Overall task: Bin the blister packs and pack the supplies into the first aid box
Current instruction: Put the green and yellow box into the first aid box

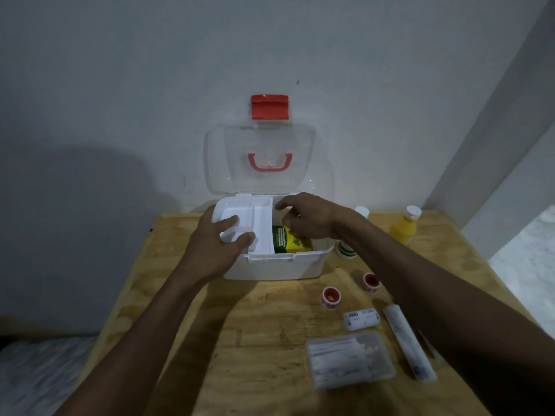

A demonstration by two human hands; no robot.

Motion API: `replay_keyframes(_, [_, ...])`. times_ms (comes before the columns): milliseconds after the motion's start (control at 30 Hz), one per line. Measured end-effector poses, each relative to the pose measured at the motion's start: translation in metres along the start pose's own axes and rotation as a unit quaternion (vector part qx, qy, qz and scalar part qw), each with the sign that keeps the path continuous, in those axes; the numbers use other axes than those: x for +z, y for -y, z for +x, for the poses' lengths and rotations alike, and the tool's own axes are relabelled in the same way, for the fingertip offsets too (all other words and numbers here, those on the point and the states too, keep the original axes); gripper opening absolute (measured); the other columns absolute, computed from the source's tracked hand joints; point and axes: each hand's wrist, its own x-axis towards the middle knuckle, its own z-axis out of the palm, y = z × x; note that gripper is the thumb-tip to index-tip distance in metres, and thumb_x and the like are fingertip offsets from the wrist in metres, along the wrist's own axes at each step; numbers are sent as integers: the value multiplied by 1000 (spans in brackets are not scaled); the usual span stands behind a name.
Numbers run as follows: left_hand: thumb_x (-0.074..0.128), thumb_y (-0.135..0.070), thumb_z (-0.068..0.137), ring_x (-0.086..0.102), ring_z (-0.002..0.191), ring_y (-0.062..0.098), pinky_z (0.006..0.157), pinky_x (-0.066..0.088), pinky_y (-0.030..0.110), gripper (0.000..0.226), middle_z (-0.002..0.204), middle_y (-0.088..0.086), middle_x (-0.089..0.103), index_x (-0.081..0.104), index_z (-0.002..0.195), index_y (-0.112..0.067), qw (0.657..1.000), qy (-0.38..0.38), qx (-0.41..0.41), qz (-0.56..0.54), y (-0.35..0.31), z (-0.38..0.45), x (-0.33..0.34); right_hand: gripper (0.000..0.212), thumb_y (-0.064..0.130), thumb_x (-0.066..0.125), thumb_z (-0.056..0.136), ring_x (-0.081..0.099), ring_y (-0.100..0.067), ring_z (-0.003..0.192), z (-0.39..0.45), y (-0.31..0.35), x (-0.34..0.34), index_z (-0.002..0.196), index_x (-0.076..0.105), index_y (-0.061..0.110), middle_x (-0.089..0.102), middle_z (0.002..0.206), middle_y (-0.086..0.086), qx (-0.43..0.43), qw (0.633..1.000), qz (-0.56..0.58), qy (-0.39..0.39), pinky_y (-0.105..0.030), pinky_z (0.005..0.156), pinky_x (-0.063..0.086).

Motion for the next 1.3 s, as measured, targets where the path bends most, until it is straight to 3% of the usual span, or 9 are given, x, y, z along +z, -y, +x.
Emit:
replay_keyframes(167, [71, -42, 84, 42, 134, 25, 103, 42, 41, 60, 156, -5, 32, 50, 138, -25, 1000, -2, 1, -6, 1, 0, 0, 58, 16, 61, 91, 65, -26, 103, -3, 2, 2, 143, 36, 22, 61, 126, -12, 53, 989, 137, 16, -47, 86, 58])
replay_keyframes(300, [70, -42, 85, 41, 135, 25, 104, 42, 42, 59, 157, -5, 30, 51, 138, -25, 1000, 0, 3, 4, 0, 0, 0, 58, 18, 60, 94, 64, -23, 104, -9, 5, 8, 144, 31, 25, 63, 125, -9, 50, 981, 186, 29, -43, 89, 57])
replay_keyframes(467, [70, -42, 84, 43, 132, 24, 102, 44, 41, 65, 155, -3, 34, 46, 141, -24, 1000, -3, 0, -4, 0, 0, 1, 56, 33, 51, 99, 58, -23, 118, -16, 8, 18, 148, 25, 28, 56, 139, -6, 11, 984, 177, 5, -40, 103, 47])
replay_keyframes(767, [70, -42, 84, 44, 132, 25, 102, 44, 41, 65, 155, -2, 35, 46, 142, -23, 1000, -6, 4, -9, 3, 3, 2, 70, 34, 52, 98, 57, -24, 120, -21, 13, 21, 154, 11, 28, 57, 139, -8, -32, 989, 142, 11, -36, 101, 40])
replay_keyframes(900, [71, -42, 84, 43, 132, 24, 102, 43, 40, 64, 155, -2, 35, 48, 140, -22, 1000, -9, 4, -6, 4, 4, 3, 67, 36, 49, 100, 54, -19, 102, -18, 11, 25, 154, 10, 27, 58, 98, 9, -34, 992, 119, 3, -43, 106, 41])
replay_keyframes(1000, [71, -42, 84, 43, 132, 25, 103, 43, 40, 63, 155, -2, 35, 49, 140, -22, 1000, -10, 5, -9, 5, 5, 4, 67, 37, 49, 99, 52, -26, 124, -15, 7, 26, 153, 9, 29, 53, 140, -6, -36, 992, 120, 7, -45, 111, 38])
replay_keyframes(1133, [70, -42, 84, 42, 134, 25, 104, 42, 40, 63, 156, -1, 33, 49, 140, -22, 1000, -7, 7, 1, 5, 6, 4, 63, 35, 48, 100, 45, -29, 134, -18, 12, 24, 153, 13, 27, 40, 153, -6, -39, 993, 109, -3, -44, 111, 35])
replay_keyframes(1200, [71, -43, 83, 43, 133, 25, 104, 41, 39, 66, 155, -1, 35, 49, 141, -21, 1000, -5, 10, -5, 6, 6, 2, 59, 31, 48, 101, 49, -29, 130, -27, 18, 18, 152, 20, 22, 48, 147, -11, -51, 994, 91, -40, -41, 107, 39])
replay_keyframes(1300, [75, -44, 79, 44, 133, 23, 104, 38, 33, 70, 153, -2, 39, 51, 139, -19, 1000, -11, 12, -16, 10, 8, 1, 51, 25, 53, 99, 63, -22, 104, -55, 20, 8, 146, 35, 17, 70, 105, -8, -83, 981, 88, -150, -33, 92, 47])
